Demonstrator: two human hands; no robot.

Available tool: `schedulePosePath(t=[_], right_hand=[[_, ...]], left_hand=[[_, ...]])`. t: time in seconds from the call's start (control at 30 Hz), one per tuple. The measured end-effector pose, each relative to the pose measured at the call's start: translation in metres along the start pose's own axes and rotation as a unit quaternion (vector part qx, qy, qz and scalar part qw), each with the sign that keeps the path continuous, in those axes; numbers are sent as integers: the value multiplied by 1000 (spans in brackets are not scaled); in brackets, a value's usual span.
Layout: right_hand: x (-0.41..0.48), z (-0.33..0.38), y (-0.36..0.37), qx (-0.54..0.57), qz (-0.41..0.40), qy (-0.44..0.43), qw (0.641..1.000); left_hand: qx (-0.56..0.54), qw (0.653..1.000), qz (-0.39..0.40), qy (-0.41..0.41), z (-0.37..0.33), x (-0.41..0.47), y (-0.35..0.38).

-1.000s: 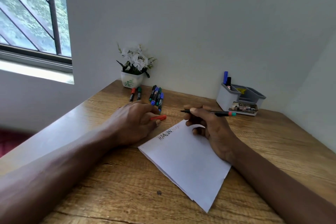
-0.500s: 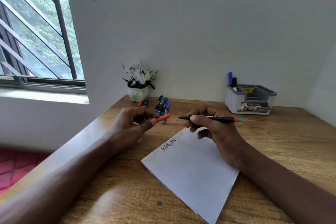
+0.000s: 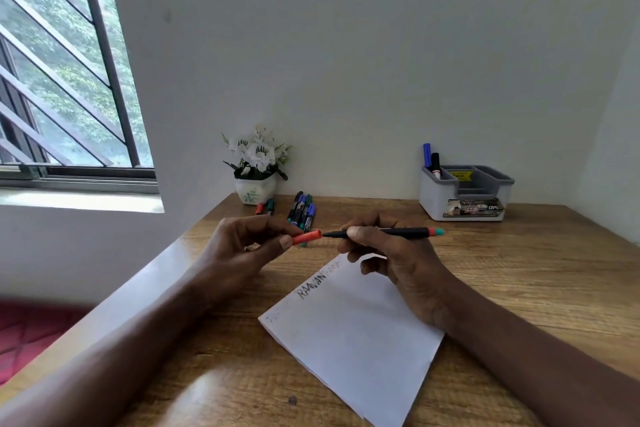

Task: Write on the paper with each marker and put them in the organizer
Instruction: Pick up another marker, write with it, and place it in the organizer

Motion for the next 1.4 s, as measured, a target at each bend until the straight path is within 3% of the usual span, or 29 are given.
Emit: schedulePosePath(t=[0.37,0.63,0.87,1.07,1.17,1.27,1.4], right_hand=[[0,-1,9,4,35,7,999],[-1,3,16,-7,47,-61,997],[0,-2,24,9,58,-64,996],[2,1,27,-17,47,-82,995],[1,13,21,-61,32,-114,991],[2,14,10,-93,9,-115,989],[7,9,-5,-155,-17,-99,983]], left_hand=[[-57,998,37,3,-4,-1,8],[-154,988,21,8,-9,-6,16],[-220,975,15,-28,0,-10,17],[-204,979,16,-22,-4,-9,16],[-111,994,5,12,-12,-5,15],[143,988,-40,35,-9,-1,7],[288,954,62,-59,11,1,8]])
Point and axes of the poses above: each hand's wrist, its own x-axis towards the middle knuckle, its own y-axis out of the palm, z = x × y, the point moved 6 cm from there along x, towards the middle knuckle, and after that the axes turned 6 degrees about z, right-handed, at the moved point
